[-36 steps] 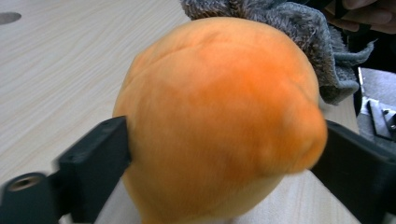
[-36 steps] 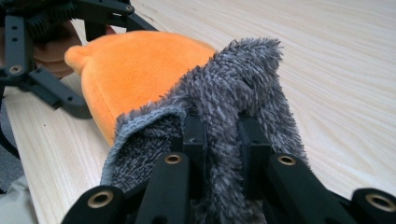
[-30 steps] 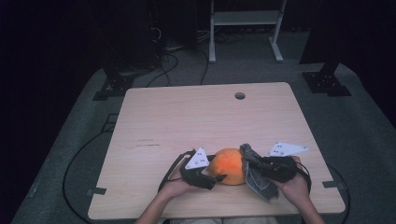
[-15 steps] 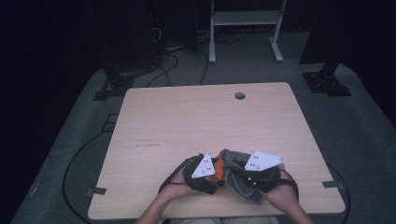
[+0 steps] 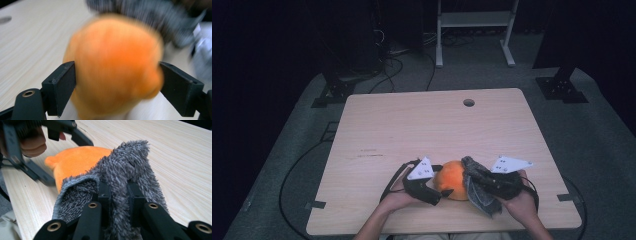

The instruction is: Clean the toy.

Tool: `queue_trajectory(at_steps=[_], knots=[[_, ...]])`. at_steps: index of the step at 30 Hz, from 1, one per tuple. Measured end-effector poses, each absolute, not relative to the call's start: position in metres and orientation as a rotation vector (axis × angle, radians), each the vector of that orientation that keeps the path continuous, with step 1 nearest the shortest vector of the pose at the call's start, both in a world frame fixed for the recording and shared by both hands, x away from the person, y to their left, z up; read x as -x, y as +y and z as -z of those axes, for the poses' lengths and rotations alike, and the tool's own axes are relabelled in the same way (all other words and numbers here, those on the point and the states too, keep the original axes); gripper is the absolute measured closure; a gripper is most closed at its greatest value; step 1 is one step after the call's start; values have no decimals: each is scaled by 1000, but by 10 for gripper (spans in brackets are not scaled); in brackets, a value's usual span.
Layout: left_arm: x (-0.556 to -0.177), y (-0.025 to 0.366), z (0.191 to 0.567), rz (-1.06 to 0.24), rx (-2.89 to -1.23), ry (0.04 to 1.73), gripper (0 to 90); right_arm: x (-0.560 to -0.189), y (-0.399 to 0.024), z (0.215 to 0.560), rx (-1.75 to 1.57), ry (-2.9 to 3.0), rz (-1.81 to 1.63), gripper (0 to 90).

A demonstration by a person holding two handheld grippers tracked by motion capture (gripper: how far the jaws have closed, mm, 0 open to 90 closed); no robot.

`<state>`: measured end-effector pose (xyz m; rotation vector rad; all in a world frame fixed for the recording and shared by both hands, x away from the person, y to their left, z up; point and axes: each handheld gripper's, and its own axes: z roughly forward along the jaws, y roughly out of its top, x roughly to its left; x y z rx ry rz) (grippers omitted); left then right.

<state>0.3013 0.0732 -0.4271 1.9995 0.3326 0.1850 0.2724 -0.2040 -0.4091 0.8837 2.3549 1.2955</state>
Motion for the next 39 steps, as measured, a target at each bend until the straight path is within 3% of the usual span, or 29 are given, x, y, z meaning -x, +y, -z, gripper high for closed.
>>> queue_trajectory(at_steps=[7, 22, 28, 32, 34, 36, 38, 39], knots=[[-307, 74, 435, -158, -2052, 410, 203, -268, -192, 408, -812, 2359, -1302, 756], [-304, 75, 436, -181, -2122, 364, 209, -283, -230, 425, -1009, 2372, -1171, 755], [-303, 75, 431, -123, -2122, 332, 147, -272, -220, 412, -907, 2367, -1352, 753], [-306, 79, 421, -61, -2013, 353, 125, -271, -216, 418, -851, 2408, -1336, 753], [-310, 73, 422, -118, -2069, 416, 78, -269, -215, 416, -822, 2416, -1325, 753], [-312, 68, 428, -74, -2117, 439, 45, -269, -214, 416, -816, 2418, -1327, 753], [-315, 64, 433, -27, -2135, 460, 51, -269, -214, 417, -819, 2426, -1333, 752], [-314, 63, 432, -30, -2133, 453, 100, -269, -214, 417, -824, 2424, -1327, 753]])
